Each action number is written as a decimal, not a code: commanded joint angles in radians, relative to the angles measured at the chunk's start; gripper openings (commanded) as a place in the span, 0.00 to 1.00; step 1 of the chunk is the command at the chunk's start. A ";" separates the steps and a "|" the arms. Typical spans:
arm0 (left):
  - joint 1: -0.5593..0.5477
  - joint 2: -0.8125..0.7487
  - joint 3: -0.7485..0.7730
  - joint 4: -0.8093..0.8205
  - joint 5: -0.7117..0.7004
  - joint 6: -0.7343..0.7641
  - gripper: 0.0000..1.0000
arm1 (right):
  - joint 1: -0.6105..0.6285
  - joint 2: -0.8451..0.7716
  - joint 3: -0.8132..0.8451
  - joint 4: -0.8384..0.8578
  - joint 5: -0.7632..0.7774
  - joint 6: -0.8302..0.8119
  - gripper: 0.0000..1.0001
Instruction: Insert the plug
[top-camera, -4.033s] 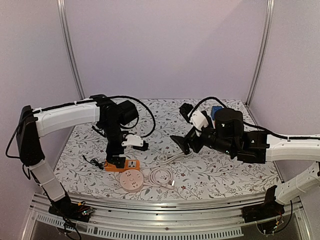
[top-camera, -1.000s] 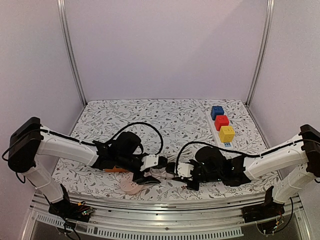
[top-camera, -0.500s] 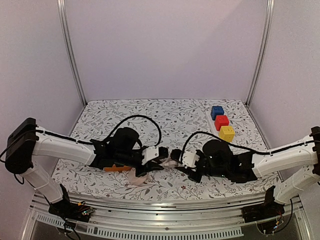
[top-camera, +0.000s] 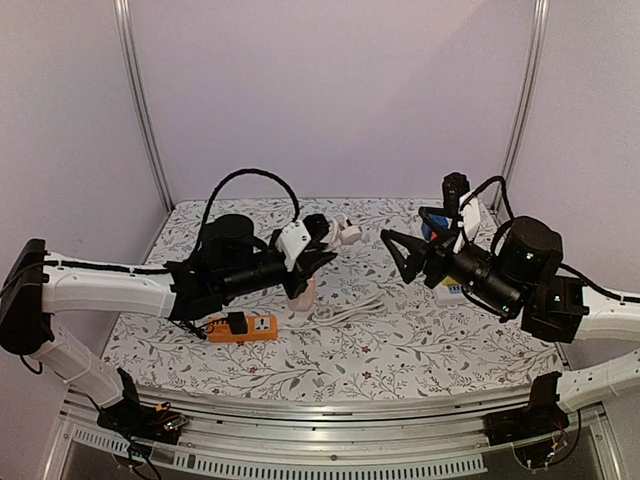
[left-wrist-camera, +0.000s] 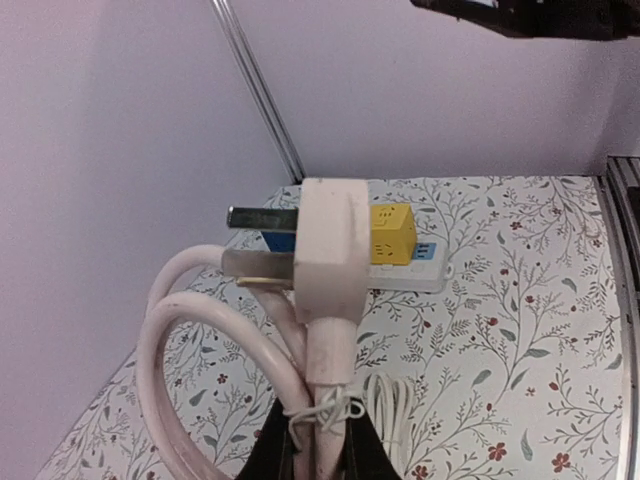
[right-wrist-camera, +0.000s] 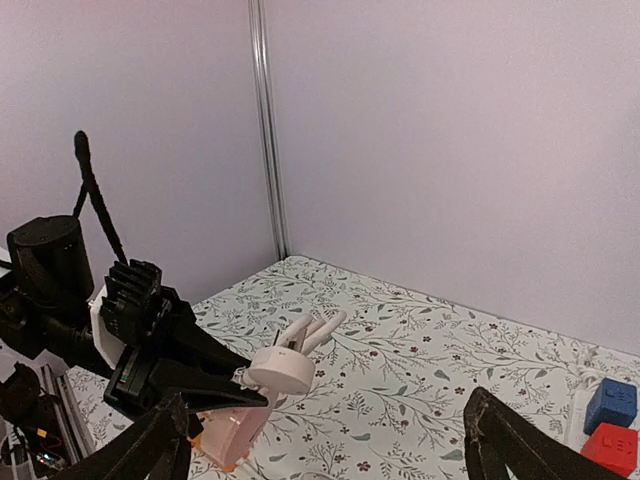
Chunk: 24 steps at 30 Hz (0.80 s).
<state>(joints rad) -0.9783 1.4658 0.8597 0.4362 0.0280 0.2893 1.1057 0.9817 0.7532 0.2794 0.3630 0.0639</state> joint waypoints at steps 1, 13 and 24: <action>-0.018 -0.002 0.059 0.205 -0.150 0.097 0.00 | 0.002 0.102 0.002 0.169 0.008 0.272 0.93; -0.038 -0.019 0.060 0.262 -0.087 0.156 0.00 | 0.001 0.363 0.090 0.541 -0.056 0.287 0.78; -0.045 -0.035 0.035 0.280 -0.063 0.166 0.00 | -0.034 0.467 0.105 0.638 -0.047 0.383 0.53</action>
<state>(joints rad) -1.0050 1.4662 0.8982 0.6178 -0.0540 0.4397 1.0859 1.4269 0.8314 0.8585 0.3202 0.4000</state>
